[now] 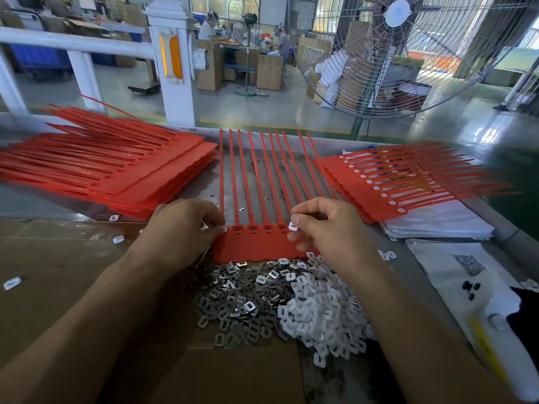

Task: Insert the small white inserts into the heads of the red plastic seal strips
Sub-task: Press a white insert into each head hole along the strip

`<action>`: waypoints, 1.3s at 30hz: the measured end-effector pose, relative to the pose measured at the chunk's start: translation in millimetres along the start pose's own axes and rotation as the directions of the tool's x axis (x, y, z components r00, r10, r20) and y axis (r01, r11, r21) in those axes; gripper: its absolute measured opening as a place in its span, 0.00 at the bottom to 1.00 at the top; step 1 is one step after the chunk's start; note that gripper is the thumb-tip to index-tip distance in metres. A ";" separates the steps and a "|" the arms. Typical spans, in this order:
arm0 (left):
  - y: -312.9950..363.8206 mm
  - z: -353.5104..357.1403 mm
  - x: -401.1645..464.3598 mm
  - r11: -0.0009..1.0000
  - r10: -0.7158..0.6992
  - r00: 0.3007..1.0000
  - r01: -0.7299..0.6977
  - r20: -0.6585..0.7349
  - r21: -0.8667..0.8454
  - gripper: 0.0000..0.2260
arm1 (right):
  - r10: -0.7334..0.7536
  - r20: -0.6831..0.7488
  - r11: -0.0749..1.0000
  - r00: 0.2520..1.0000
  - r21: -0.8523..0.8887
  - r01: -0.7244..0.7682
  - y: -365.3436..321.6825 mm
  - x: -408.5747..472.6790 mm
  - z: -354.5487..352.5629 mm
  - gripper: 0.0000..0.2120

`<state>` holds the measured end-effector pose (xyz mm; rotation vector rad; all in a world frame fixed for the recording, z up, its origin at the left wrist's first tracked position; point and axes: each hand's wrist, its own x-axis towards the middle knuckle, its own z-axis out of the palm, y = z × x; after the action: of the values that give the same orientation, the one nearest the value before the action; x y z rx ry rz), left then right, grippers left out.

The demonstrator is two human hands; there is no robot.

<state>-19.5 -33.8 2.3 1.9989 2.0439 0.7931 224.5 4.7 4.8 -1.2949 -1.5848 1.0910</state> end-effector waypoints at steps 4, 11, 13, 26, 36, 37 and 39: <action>0.9 0.1 -1.5 1.000 -0.018 1.000 0.018 -0.001 -0.013 0.04 | -0.011 0.015 1.000 1.000 -0.004 0.011 0.1 -0.8 2.5 0.04; 3.0 -0.6 -4.0 1.000 -0.010 0.999 0.010 -0.052 -0.013 0.05 | -0.023 0.028 1.000 0.999 -0.006 0.023 0.2 -1.0 4.1 0.04; 4.9 -1.0 -5.2 0.999 0.030 0.998 -0.029 -0.063 0.022 0.05 | -0.026 0.033 1.000 0.999 -0.011 0.027 -0.5 -2.4 3.9 0.04; 3.5 -2.8 -4.2 0.979 0.063 0.994 -0.080 0.091 0.188 0.12 | -0.043 0.020 0.999 0.999 -0.022 0.044 -1.7 -3.9 6.7 0.05; 5.7 -3.4 -6.2 0.963 0.088 0.996 -0.093 0.031 0.255 0.09 | -0.041 0.018 0.997 0.999 -0.069 0.042 2.0 -2.2 7.2 0.07; 6.6 -3.3 -6.3 0.957 0.088 0.995 -0.097 0.043 0.274 0.09 | -0.042 0.022 0.997 0.999 -0.068 0.043 2.4 -2.1 7.0 0.06; 8.5 -3.2 -6.8 0.952 0.074 0.995 -0.093 0.073 0.291 0.09 | -0.043 0.031 0.997 0.999 -0.067 0.045 3.0 -2.4 7.5 0.06</action>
<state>-13.0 -41.5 7.5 2.2455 2.1615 0.4535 218.7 1.7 -0.4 -1.2872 -1.6776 1.0412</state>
